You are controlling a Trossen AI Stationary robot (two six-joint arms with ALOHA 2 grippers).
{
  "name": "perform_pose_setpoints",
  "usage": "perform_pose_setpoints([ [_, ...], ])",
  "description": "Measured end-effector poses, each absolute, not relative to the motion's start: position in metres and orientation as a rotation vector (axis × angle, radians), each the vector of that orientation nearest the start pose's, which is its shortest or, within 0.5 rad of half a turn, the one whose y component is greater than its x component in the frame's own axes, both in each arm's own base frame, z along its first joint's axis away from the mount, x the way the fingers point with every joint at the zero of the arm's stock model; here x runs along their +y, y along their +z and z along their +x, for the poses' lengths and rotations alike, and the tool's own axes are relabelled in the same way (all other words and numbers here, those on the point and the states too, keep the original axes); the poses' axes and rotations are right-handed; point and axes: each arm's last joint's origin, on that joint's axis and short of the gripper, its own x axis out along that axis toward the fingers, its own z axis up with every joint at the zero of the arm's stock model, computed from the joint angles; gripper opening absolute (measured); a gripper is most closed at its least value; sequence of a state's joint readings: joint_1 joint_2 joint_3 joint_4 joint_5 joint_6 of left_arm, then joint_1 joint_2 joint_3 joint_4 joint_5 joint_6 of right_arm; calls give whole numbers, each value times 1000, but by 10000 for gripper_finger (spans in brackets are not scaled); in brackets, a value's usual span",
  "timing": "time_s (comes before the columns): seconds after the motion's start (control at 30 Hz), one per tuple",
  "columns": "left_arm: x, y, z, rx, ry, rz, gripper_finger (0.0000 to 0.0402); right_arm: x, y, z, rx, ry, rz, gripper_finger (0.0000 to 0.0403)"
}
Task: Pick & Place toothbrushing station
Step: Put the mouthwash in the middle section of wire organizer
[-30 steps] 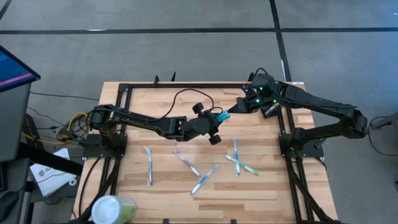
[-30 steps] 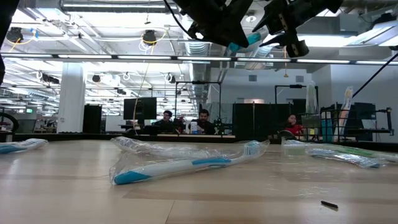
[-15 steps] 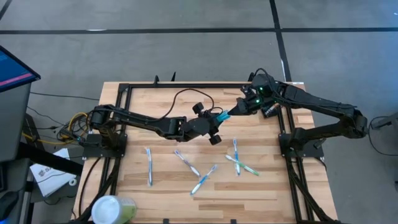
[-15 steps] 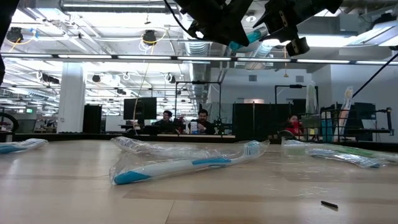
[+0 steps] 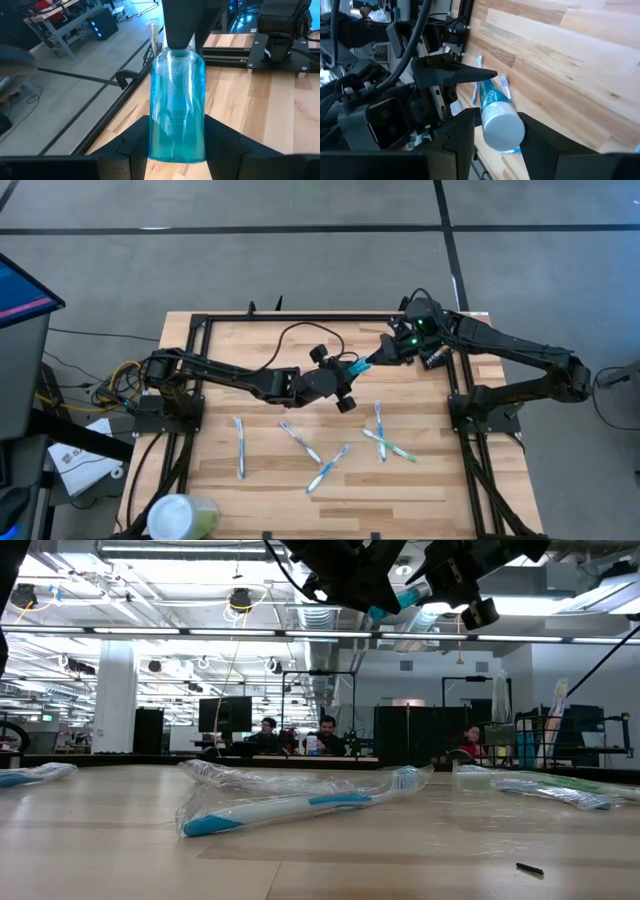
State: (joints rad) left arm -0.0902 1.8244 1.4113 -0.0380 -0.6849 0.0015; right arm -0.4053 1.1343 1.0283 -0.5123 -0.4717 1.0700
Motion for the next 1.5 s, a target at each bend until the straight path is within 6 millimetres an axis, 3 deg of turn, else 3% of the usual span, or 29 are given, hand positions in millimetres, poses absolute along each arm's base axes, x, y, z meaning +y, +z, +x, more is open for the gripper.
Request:
perform_pose_setpoints([
  [0.73,-19,278,416,410,588,186,150,-79,318,231,564,-219,1337,138],
  [1.37,-23,278,416,407,579,187,150,-81,321,228,553,-204,1355,143],
  [1.5,-23,278,416,408,578,188,150,-81,320,228,562,-201,1357,127],
])
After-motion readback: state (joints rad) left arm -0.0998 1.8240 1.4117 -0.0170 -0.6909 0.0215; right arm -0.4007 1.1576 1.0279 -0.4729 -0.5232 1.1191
